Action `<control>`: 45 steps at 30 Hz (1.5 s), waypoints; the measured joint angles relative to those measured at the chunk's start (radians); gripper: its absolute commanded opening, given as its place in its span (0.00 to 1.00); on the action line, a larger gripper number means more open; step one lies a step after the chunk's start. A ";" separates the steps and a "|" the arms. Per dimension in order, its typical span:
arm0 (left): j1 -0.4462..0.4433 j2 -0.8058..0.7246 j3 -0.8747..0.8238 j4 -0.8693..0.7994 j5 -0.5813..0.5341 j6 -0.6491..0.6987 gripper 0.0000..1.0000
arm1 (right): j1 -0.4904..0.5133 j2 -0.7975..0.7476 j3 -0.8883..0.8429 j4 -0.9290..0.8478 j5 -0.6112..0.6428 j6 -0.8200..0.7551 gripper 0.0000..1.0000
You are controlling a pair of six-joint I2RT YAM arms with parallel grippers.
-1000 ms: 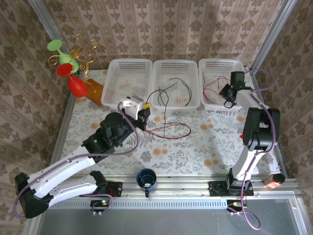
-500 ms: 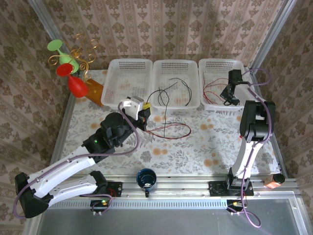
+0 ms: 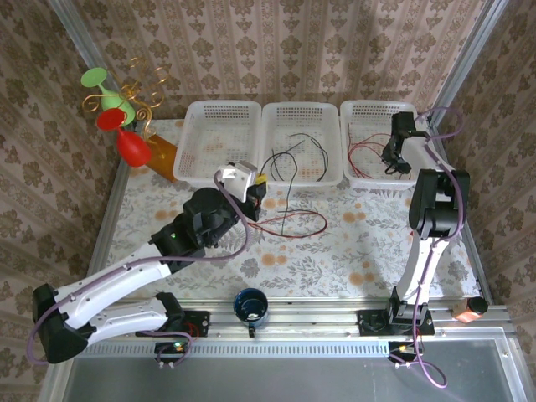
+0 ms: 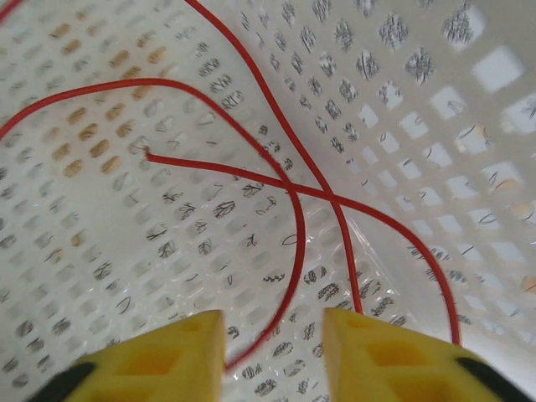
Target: Untangle the cables
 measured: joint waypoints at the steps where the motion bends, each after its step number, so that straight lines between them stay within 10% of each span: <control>1: 0.000 0.005 0.006 0.000 0.000 0.003 0.00 | 0.000 -0.018 0.000 -0.002 0.000 -0.006 0.49; 8: 0.000 0.019 0.058 0.001 0.000 0.019 0.00 | 0.000 -0.198 -0.008 -0.014 -0.008 -0.039 0.64; 30: 0.152 0.393 0.589 0.064 0.153 0.112 0.00 | 0.092 -0.912 -0.504 -0.005 -0.230 0.058 0.65; 45: 0.327 0.737 0.655 0.108 0.229 -0.035 0.00 | 0.092 -1.003 -0.519 -0.081 -0.254 0.034 0.66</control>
